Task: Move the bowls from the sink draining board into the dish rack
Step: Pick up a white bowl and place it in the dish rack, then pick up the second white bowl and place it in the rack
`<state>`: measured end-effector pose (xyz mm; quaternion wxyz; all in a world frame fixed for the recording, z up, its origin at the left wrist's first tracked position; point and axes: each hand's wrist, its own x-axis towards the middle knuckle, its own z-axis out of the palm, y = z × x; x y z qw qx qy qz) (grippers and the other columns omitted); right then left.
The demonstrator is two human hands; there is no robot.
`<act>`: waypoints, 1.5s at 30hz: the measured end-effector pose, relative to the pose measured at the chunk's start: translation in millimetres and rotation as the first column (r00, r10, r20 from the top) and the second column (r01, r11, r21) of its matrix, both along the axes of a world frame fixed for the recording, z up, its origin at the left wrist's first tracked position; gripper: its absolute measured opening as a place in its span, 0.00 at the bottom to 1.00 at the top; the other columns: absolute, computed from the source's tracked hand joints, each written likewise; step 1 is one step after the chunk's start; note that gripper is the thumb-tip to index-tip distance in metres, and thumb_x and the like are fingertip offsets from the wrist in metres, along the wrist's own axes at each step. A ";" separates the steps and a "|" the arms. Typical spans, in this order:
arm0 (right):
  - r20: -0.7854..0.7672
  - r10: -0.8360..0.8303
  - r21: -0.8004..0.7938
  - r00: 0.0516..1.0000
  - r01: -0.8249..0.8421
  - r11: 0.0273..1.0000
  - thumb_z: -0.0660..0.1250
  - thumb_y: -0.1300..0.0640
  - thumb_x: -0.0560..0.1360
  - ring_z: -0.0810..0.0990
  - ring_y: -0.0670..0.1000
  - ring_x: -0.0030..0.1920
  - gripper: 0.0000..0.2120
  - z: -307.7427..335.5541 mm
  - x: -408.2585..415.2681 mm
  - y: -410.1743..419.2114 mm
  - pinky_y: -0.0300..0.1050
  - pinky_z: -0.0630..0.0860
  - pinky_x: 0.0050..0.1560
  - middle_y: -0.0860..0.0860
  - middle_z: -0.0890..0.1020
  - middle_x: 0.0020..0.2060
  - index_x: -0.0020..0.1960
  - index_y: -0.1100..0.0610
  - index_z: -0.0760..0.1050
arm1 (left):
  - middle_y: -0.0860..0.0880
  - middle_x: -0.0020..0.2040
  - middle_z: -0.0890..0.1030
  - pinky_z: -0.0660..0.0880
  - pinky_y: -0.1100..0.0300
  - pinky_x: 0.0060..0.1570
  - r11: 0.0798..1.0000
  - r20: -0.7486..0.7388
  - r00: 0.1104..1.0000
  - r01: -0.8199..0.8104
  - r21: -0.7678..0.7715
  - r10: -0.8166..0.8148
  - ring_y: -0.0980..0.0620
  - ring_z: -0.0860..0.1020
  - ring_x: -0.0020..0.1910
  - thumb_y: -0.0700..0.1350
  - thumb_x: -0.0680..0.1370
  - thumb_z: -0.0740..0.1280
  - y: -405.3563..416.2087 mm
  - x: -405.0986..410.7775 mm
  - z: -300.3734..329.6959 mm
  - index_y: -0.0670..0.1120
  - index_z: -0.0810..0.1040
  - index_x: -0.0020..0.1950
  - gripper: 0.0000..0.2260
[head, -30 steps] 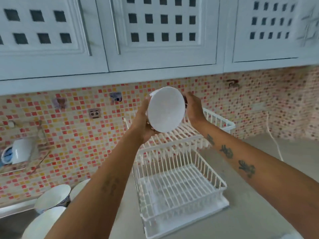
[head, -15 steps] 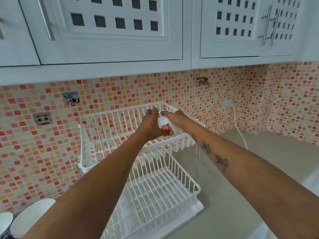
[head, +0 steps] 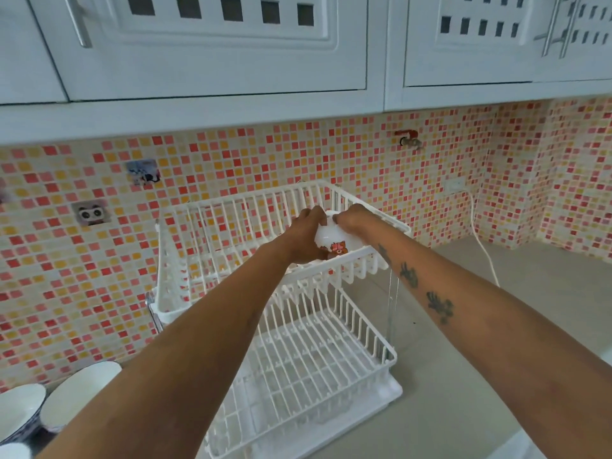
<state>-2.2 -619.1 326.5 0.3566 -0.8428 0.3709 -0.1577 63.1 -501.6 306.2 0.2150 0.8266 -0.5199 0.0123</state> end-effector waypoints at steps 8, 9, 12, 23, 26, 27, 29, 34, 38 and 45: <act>0.294 0.072 -0.446 0.953 0.071 0.892 0.63 0.54 0.78 0.81 0.59 0.49 0.14 13.0 7.5 27.3 0.48 0.76 0.48 0.60 0.81 0.49 0.46 0.65 0.80 | 0.44 0.74 0.65 0.61 0.51 0.72 0.977 -0.097 0.993 -0.092 -0.195 0.074 0.44 0.63 0.74 0.51 0.75 0.72 52.1 4.3 30.4 0.46 0.68 0.70 0.27; 0.357 0.144 -0.473 0.923 0.046 0.880 0.62 0.56 0.77 0.80 0.57 0.41 0.15 21.1 10.4 38.5 0.47 0.75 0.43 0.60 0.81 0.39 0.38 0.65 0.78 | 0.45 0.73 0.67 0.63 0.53 0.71 0.952 -0.141 0.985 -0.134 -0.275 0.098 0.45 0.65 0.73 0.51 0.76 0.70 68.4 6.8 37.9 0.46 0.71 0.68 0.23; 0.546 0.369 -0.510 0.752 -0.051 0.859 0.59 0.62 0.75 0.61 0.47 0.23 0.20 42.8 23.7 94.0 0.40 0.59 0.28 0.52 0.62 0.21 0.25 0.57 0.61 | 0.46 0.66 0.75 0.66 0.57 0.68 0.836 -0.212 0.963 -0.252 -0.488 0.167 0.49 0.72 0.67 0.48 0.78 0.68 124.9 15.9 53.1 0.45 0.77 0.59 0.12; 0.539 0.772 -0.513 0.338 -0.595 0.619 0.58 0.57 0.74 0.78 0.65 0.29 0.22 24.7 99.0 385.2 0.55 0.74 0.30 0.67 0.78 0.26 0.29 0.71 0.74 | 0.48 0.36 0.74 0.69 0.61 0.36 0.310 -0.481 0.667 -0.716 -0.626 0.569 0.54 0.70 0.34 0.41 0.77 0.65 403.4 39.1 20.6 0.43 0.72 0.39 0.07; 0.352 0.882 -0.331 0.313 -0.840 0.430 0.59 0.57 0.78 0.83 0.60 0.35 0.21 -4.6 110.7 455.5 0.51 0.81 0.43 0.62 0.84 0.33 0.34 0.68 0.80 | 0.46 0.34 0.73 0.67 0.60 0.35 0.192 -0.562 0.529 -0.814 -0.548 0.636 0.54 0.69 0.33 0.39 0.77 0.65 482.5 32.7 -9.6 0.44 0.70 0.36 0.10; 0.303 0.901 -0.245 0.310 -0.888 0.389 0.60 0.57 0.79 0.83 0.59 0.37 0.20 -19.2 116.2 475.2 0.50 0.80 0.46 0.61 0.85 0.36 0.36 0.68 0.80 | 0.44 0.34 0.73 0.67 0.60 0.37 0.157 -0.581 0.484 -0.838 -0.522 0.654 0.52 0.69 0.33 0.39 0.77 0.66 505.7 31.6 -21.2 0.44 0.70 0.35 0.11; 0.241 0.918 -0.066 0.316 -0.938 0.340 0.60 0.57 0.79 0.81 0.56 0.37 0.18 -58.0 129.5 512.9 0.51 0.79 0.48 0.61 0.84 0.38 0.36 0.63 0.80 | 0.42 0.35 0.74 0.69 0.58 0.39 0.067 -0.639 0.380 -0.887 -0.457 0.669 0.50 0.71 0.34 0.43 0.78 0.66 549.3 28.2 -46.0 0.43 0.73 0.35 0.12; 0.094 0.911 0.318 0.401 -0.879 0.354 0.61 0.52 0.79 0.75 0.50 0.35 0.16 -179.6 147.2 563.6 0.45 0.71 0.42 0.52 0.79 0.33 0.35 0.55 0.77 | 0.46 0.38 0.78 0.74 0.60 0.36 -0.154 -0.907 0.178 -0.955 -0.252 0.381 0.49 0.75 0.37 0.58 0.81 0.57 611.0 18.6 -110.6 0.45 0.75 0.36 0.21; -0.087 0.884 0.332 0.460 -0.823 0.461 0.59 0.50 0.78 0.76 0.57 0.44 0.16 -264.0 139.0 569.9 0.49 0.71 0.48 0.57 0.78 0.39 0.37 0.58 0.74 | 0.44 0.45 0.77 0.68 0.60 0.38 -0.207 -0.981 -0.025 -0.978 -0.015 0.190 0.49 0.73 0.39 0.65 0.80 0.49 632.8 23.5 -184.8 0.41 0.77 0.46 0.30; 0.019 0.780 0.187 0.626 -0.768 0.612 0.56 0.57 0.67 0.63 0.52 0.36 0.11 -305.7 123.8 580.7 0.45 0.59 0.38 0.51 0.64 0.25 0.27 0.54 0.62 | 0.40 0.64 0.77 0.69 0.52 0.65 -0.343 -0.974 -0.142 -0.937 0.074 0.176 0.43 0.75 0.61 0.60 0.82 0.50 628.0 23.1 -279.5 0.39 0.75 0.66 0.29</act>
